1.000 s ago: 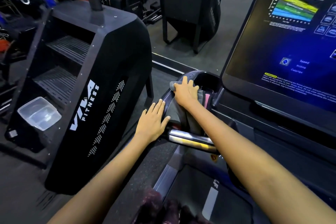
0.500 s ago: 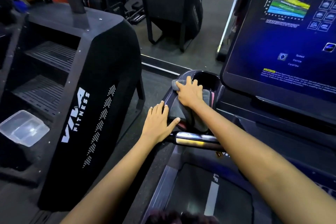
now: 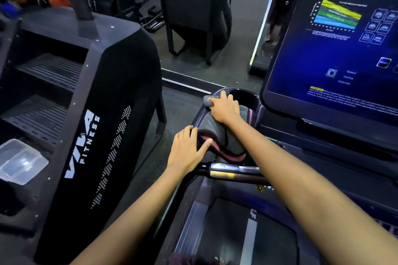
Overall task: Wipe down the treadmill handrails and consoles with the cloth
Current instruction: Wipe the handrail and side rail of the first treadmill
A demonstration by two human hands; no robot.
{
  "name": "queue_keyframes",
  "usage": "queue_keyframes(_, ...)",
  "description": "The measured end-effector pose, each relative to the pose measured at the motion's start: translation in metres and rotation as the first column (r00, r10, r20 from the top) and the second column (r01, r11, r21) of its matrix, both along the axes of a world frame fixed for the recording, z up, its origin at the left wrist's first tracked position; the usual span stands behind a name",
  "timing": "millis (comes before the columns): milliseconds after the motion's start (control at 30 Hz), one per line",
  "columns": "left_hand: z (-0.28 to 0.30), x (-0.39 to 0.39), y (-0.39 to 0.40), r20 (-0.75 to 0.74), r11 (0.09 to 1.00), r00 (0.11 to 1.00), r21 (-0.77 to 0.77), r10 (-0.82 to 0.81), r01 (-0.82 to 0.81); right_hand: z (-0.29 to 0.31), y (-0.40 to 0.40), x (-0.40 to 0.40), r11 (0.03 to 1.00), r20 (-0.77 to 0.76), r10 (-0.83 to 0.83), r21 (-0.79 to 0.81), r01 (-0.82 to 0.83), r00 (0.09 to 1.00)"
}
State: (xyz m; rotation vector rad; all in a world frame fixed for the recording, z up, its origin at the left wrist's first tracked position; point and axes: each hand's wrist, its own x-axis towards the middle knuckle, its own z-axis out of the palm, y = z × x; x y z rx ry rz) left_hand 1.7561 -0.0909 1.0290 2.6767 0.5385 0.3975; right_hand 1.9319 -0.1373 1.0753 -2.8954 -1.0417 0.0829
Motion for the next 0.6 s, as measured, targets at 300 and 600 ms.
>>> queue_keyframes(300,0.004,0.003,0.002,-0.203,0.991,0.978,-0.134,-0.053,0.026,0.003,-0.020,0.001,0.992,-0.079,0.127,-0.006,-0.128,0.989)
queue_keyframes(600,0.002,0.008,0.006,-0.128,0.979,0.991,-0.203,-0.040,0.013,-0.004,-0.031,-0.003,0.999,0.054,0.047,0.001,-0.047,0.997)
